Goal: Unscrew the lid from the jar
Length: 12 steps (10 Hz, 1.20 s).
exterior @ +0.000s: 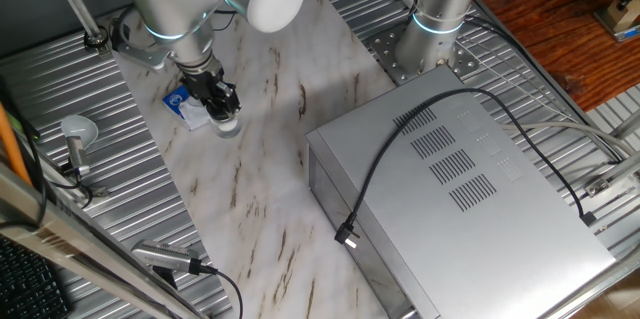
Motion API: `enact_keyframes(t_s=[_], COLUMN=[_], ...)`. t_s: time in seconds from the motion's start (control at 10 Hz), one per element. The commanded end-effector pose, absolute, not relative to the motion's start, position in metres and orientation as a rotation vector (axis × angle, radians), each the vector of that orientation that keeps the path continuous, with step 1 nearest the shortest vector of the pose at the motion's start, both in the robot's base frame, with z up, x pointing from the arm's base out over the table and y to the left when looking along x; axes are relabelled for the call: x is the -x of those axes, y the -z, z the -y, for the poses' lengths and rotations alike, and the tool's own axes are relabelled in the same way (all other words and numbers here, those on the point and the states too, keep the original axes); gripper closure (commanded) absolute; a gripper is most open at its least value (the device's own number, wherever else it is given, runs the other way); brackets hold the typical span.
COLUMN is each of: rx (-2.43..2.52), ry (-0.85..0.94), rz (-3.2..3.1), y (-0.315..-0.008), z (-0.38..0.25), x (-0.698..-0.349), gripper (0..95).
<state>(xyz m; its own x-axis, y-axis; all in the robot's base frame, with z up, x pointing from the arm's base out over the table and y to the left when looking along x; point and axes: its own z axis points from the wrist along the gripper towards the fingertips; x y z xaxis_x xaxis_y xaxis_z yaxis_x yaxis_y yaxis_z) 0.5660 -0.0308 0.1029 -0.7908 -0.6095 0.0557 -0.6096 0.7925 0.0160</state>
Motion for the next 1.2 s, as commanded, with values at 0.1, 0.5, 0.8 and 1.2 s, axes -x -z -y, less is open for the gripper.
enact_keyframes(t_s=[0.1,0.5,0.8,1.2], rx=[-1.05,-1.231,-1.35,-1.511], ry=[-0.005,0.003,-0.006,-0.016], rz=[2.901,2.832,2.774,2.691], y=[-0.1033,-0.1022,-0.1021,-0.1023], z=[0.0305,0.0284,0.0283,0.0282], x=[-0.5656,-0.5659,-0.566,-0.5659], gripper=[57.0,57.0,57.0,57.0])
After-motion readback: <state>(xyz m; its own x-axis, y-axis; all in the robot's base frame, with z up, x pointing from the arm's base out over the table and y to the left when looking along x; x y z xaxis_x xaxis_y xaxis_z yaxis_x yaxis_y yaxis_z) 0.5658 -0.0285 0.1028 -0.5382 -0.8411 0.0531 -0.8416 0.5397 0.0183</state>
